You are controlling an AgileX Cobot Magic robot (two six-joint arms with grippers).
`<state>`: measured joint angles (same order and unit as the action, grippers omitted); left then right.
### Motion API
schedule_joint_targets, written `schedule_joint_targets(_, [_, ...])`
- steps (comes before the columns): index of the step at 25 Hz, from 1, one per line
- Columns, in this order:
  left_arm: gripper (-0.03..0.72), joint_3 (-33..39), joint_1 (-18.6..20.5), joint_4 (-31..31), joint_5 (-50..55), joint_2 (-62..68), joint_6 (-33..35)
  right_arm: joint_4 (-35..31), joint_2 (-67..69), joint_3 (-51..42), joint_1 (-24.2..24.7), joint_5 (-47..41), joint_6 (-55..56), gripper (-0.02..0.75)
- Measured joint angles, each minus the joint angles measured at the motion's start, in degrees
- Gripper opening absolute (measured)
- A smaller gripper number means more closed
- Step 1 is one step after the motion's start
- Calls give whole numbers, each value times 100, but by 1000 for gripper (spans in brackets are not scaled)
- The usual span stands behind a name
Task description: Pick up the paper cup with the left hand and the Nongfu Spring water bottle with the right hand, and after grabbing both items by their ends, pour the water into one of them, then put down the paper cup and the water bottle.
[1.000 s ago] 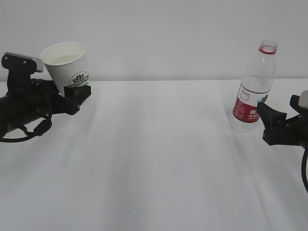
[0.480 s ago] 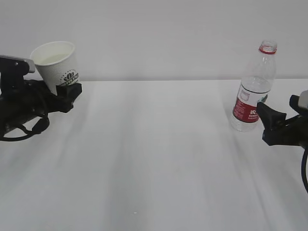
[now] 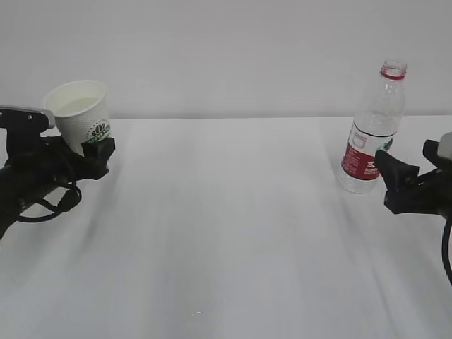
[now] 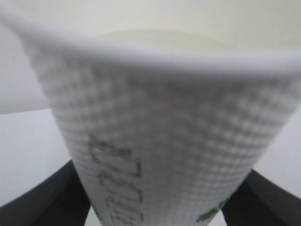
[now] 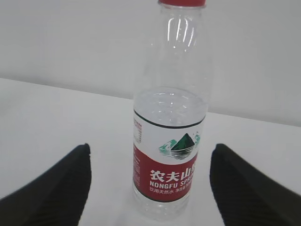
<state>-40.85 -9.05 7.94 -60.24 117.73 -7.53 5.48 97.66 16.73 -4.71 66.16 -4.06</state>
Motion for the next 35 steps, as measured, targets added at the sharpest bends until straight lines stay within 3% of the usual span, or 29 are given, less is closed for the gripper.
schedule_joint_targets(5, [570, -26, 0, -313, -225, 396, 63, 78, 0, 0, 0, 0, 12, 590])
schedule_joint_targets(18, [571, -535, 0, -356, -411, 1214, 261, 105, 0, 0, 0, 0, 12, 589])
schedule_joint_targets(23, [614, -535, 0, -334, -489, 1256, 292, 104, -9, 0, 0, 0, 12, 590])
schedule_joint_targets(35, [620, -240, 0, -323, -523, 1269, 304, 143, -9, 0, 0, -8, 24, 589])
